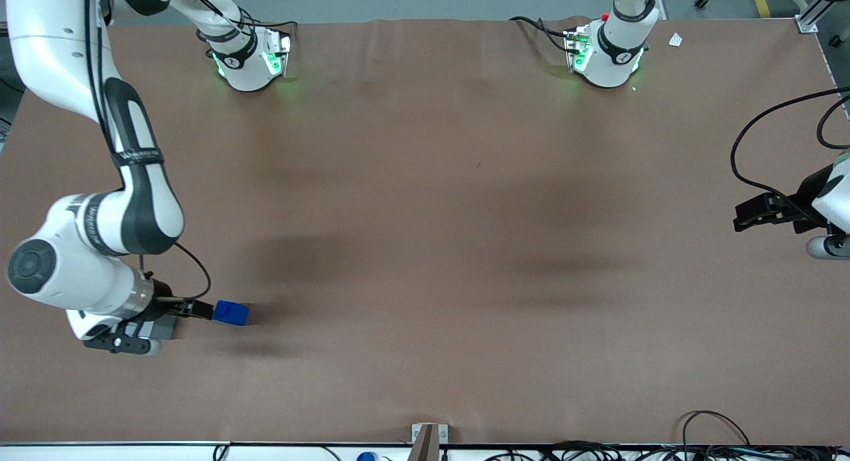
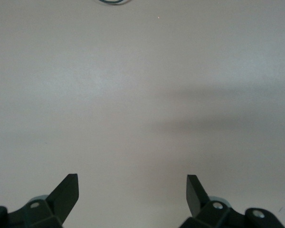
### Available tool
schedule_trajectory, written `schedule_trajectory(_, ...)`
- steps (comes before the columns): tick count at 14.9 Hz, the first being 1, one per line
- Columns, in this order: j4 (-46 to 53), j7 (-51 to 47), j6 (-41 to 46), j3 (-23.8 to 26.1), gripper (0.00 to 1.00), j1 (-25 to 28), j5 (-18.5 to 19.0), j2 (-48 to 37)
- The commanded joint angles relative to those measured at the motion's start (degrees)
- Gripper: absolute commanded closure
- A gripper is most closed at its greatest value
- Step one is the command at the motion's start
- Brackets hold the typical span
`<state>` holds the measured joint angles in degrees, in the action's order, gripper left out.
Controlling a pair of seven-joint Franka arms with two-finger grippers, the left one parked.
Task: Insert blue part into gray base with right arm
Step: 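Lower the right gripper around the blue block and close on it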
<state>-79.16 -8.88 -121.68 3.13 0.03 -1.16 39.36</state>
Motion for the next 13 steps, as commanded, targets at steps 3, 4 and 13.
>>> schedule_trajectory(3,1.11,-1.67,-0.84,-0.32,0.0,1.03,3.44,3.09)
schedule_trajectory(4,1.11,-1.67,-0.84,-0.32,0.0,1.11,3.44,3.44)
schedule_trajectory(13,3.92,-9.13,-0.84,-0.32,0.0,2.95,3.44,7.05)
